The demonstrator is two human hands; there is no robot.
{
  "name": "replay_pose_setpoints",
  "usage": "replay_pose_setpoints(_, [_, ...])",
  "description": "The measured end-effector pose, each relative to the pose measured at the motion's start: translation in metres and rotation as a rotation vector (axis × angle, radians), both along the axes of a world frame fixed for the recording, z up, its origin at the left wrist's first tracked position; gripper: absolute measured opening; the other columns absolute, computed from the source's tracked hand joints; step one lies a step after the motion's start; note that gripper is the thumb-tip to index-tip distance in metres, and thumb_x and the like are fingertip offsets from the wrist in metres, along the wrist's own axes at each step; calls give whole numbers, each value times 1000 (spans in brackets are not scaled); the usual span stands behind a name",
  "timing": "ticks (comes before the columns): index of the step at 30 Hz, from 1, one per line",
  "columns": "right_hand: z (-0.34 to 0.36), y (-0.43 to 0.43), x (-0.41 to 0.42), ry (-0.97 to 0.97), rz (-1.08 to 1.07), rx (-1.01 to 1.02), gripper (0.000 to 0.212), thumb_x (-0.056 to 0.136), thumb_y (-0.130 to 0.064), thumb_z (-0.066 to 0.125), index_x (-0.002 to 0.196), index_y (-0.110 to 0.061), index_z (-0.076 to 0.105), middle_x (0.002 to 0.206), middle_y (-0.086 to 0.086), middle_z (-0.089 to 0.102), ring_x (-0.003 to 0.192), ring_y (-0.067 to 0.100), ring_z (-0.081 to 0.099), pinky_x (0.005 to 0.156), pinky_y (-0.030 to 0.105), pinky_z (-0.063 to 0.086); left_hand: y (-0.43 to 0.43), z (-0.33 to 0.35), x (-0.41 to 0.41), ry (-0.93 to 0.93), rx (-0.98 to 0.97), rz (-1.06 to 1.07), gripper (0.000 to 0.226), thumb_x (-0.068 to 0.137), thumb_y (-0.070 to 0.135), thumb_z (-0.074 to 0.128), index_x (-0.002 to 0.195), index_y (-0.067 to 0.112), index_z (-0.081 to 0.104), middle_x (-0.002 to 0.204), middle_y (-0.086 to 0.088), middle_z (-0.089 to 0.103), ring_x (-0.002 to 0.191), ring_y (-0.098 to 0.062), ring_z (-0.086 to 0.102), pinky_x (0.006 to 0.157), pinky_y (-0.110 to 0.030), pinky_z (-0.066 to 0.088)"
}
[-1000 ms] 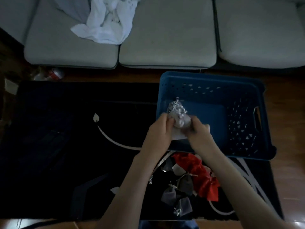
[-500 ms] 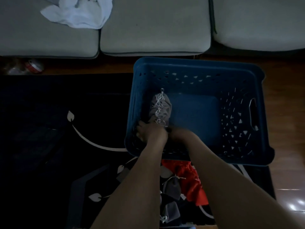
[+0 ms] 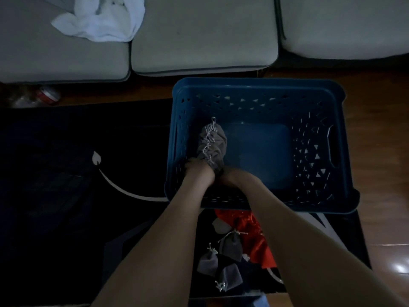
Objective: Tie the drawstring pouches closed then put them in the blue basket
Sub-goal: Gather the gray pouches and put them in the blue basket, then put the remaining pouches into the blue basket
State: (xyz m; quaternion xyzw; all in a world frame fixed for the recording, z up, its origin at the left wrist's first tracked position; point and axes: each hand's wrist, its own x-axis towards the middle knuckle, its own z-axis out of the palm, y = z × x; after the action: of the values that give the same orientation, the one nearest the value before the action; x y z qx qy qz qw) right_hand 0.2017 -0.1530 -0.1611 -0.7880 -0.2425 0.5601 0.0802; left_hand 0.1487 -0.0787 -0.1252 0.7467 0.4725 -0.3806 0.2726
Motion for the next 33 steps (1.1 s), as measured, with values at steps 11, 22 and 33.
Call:
replay_pose_setpoints(11, [89, -33, -62, -588, -144, 231, 20, 96, -20, 37, 109, -12, 51, 101, 8, 64, 98, 28, 58, 90, 40, 31, -37, 75, -72, -1098, 225, 179, 23, 95, 1, 46, 109, 8, 62, 105, -2, 65, 98, -9, 59, 83, -9, 43])
replay_pose_setpoints(22, [31, -57, -185, -399, -93, 352, 41, 86, -13, 34, 125, -8, 46, 122, 10, 50, 114, 29, 47, 93, 38, 42, -21, -3, -206, -504, 108, 459, 49, 92, 1, 48, 138, 15, 39, 129, -12, 48, 111, -26, 53, 86, -29, 44])
replay_pose_setpoints(33, [-53, -114, -197, -422, -60, 87, 36, 91, -24, 57, 125, -17, 47, 139, 5, 33, 125, 26, 32, 99, 40, 36, -26, -75, -221, -340, 332, -643, 59, 88, 9, 56, 140, 24, 35, 151, -9, 15, 134, -27, 23, 110, -39, 20])
